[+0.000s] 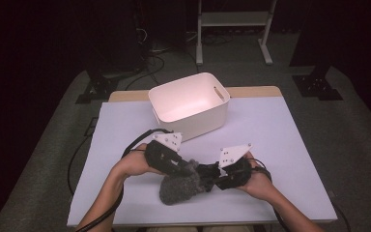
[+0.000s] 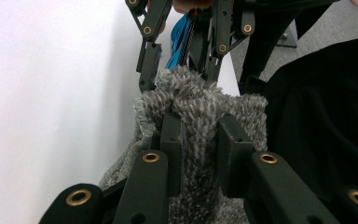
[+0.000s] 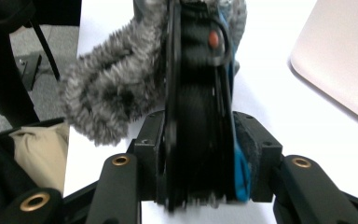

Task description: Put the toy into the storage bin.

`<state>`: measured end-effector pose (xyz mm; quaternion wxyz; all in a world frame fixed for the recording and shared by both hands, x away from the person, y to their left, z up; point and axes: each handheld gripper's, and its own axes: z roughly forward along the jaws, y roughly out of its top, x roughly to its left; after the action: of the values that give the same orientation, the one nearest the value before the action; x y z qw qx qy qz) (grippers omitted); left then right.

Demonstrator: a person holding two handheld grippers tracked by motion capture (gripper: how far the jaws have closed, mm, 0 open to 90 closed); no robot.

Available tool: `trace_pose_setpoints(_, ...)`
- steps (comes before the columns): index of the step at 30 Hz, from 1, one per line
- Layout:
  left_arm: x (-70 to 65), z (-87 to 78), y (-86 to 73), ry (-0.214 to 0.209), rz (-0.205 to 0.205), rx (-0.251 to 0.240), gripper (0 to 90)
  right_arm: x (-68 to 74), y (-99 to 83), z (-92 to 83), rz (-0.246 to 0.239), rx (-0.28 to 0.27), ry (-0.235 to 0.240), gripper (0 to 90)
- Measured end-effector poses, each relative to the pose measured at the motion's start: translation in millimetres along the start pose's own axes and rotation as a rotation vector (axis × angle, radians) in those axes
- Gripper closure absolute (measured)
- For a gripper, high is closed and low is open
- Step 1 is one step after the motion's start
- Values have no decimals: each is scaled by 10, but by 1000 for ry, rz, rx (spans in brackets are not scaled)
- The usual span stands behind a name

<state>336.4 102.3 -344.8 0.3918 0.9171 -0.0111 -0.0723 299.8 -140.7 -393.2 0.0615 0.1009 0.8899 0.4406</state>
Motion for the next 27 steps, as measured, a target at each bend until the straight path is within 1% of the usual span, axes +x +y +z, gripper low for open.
trace_pose_setpoints(1, 8, 37, -2, -7, -3, -7, 752, -2, -1, -9, -3, 5, 0, 560)
trace_pose_setpoints(2, 15, 71, 1, -12, -9, -11, 752, 0, -6, -25, 4, 15, 0, 560)
trace_pose_setpoints(5, 28, 147, 25, -14, -4, -13, 752, -1, -25, -62, 5, 29, 0, 559)
trace_pose_setpoints(9, 48, 286, 71, -23, 0, 9, 752, 2, -80, -131, 5, 46, -8, 559)
trace_pose_setpoints(14, 81, 429, 85, -38, 1, 13, 752, 6, -191, -204, 24, 29, -18, 559)
trace_pose_setpoints(16, 87, 469, 92, -36, -1, 32, 752, 5, -229, -230, 32, 25, -20, 559)
trace_pose_setpoints(17, 96, 477, 95, -36, 4, 39, 751, 2, -253, -245, 36, 23, -20, 559)
trace_pose_setpoints(19, 106, 508, 99, -34, -1, 45, 750, 1, -289, -271, 50, 22, -21, 559)
trace_pose_setpoints(27, 130, 590, 121, -41, 2, 56, 746, 9, -430, -340, 76, 9, -26, 559)
